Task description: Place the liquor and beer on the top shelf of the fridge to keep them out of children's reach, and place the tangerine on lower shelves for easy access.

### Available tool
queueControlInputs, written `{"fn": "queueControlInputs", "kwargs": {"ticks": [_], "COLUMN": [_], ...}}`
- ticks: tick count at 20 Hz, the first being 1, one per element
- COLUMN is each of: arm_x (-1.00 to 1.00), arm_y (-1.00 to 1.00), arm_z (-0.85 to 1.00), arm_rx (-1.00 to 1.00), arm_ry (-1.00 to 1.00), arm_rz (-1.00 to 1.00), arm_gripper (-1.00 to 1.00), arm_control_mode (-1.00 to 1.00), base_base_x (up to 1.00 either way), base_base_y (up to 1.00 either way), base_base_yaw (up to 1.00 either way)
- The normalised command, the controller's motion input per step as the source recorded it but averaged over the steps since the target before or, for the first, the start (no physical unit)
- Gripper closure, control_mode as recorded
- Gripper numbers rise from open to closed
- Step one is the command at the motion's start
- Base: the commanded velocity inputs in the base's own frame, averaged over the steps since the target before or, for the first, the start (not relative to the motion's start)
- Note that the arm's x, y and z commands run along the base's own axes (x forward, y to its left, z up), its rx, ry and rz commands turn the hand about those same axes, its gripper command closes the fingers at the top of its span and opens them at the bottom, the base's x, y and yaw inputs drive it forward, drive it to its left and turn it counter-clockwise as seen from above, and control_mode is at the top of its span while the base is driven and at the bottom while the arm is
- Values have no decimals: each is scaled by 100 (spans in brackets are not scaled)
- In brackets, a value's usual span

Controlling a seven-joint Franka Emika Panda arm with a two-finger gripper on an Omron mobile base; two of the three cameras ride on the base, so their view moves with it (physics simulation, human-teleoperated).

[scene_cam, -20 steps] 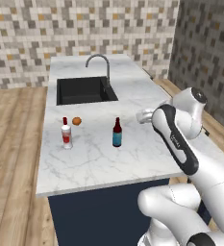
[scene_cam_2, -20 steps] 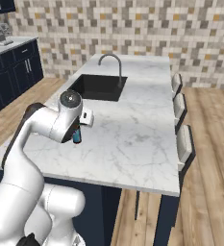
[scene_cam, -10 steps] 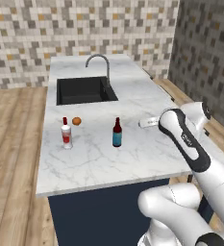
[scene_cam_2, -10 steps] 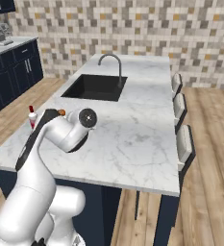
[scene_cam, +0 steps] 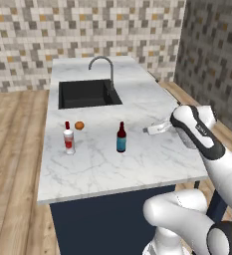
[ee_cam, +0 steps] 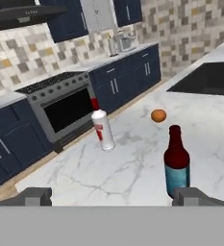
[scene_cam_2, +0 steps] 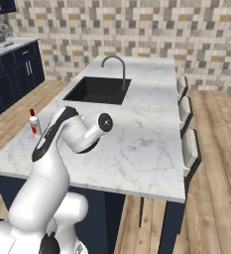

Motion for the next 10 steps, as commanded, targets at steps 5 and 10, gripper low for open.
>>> {"fn": "queueControlInputs", "kwargs": {"ticks": [5,10], "arm_x": [7,10], "arm_y": [0,0], "arm_z": [-3,-18], "arm_rx": [0,5], "arm_ry": [-12,-20], "arm_rz": [17,12], "arm_gripper": [-100,-100], "arm_control_mode": [-100,-100], "base_base_x": [0,0], "base_base_y": [0,0], "base_base_yaw": [0,0]}}
